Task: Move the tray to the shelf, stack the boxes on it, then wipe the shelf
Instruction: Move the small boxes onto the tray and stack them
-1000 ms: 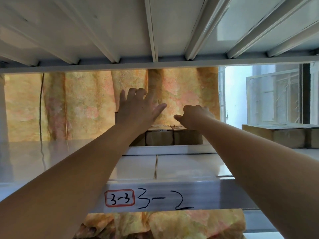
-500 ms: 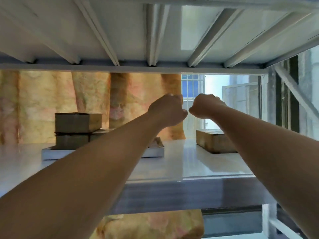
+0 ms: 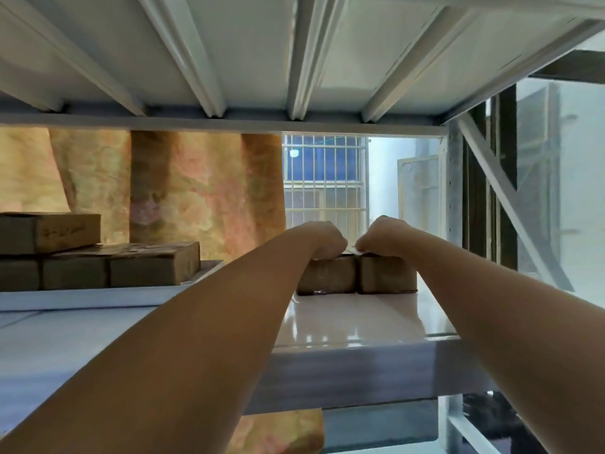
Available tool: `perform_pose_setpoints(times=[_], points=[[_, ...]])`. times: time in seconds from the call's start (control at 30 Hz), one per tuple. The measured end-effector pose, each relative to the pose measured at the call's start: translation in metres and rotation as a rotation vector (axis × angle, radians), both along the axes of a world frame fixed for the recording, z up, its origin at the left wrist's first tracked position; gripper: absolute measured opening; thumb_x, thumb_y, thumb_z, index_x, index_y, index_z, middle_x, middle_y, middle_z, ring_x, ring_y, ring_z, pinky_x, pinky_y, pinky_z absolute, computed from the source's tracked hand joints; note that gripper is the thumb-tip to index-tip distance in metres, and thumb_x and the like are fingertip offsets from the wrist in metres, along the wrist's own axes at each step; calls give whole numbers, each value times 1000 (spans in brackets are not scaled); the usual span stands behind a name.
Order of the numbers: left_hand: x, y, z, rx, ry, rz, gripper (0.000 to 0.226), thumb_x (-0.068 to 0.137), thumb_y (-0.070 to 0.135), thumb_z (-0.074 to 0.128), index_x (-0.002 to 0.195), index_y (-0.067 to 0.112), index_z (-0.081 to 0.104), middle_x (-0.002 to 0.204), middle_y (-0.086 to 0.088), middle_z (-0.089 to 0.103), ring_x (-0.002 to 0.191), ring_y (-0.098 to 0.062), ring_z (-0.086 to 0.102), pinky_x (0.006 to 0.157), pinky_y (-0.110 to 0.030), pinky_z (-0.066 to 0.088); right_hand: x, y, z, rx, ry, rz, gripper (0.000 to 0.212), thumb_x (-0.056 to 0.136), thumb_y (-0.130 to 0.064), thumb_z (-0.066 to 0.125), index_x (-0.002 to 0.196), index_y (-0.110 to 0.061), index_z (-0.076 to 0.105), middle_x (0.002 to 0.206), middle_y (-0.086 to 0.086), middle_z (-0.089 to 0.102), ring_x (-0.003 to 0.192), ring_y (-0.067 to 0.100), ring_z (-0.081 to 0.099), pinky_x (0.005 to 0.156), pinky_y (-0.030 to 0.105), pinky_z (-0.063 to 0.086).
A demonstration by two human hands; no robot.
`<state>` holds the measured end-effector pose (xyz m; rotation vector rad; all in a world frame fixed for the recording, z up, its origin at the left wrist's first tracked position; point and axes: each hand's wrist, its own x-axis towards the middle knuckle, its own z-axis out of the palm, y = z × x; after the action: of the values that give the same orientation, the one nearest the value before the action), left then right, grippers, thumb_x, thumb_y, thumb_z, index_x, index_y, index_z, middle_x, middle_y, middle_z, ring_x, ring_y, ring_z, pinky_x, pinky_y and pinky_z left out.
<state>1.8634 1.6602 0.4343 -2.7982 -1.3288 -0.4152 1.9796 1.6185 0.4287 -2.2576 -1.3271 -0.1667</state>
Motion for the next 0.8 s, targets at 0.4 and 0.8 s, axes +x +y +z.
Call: perform_pose_setpoints(times=[0.4, 0.8], points=[[13, -21, 11, -106, 93, 10, 44, 102, 23, 31, 139, 1, 39, 148, -13, 38, 134, -25, 39, 106, -31, 32, -18, -41, 25, -314, 62, 112, 49, 97, -30, 47, 139, -7, 40, 139, 11, 46, 127, 29, 45, 87, 37, 41], [9, -20, 10, -355, 84, -80, 43, 98, 23, 41, 137, 6, 43, 138, -17, 44, 110, -26, 45, 84, -26, 36, -23, -37, 29, -490, 96, 109, 61, 93, -27, 53, 147, -12, 27, 153, 8, 27, 138, 31, 34, 104, 44, 36]])
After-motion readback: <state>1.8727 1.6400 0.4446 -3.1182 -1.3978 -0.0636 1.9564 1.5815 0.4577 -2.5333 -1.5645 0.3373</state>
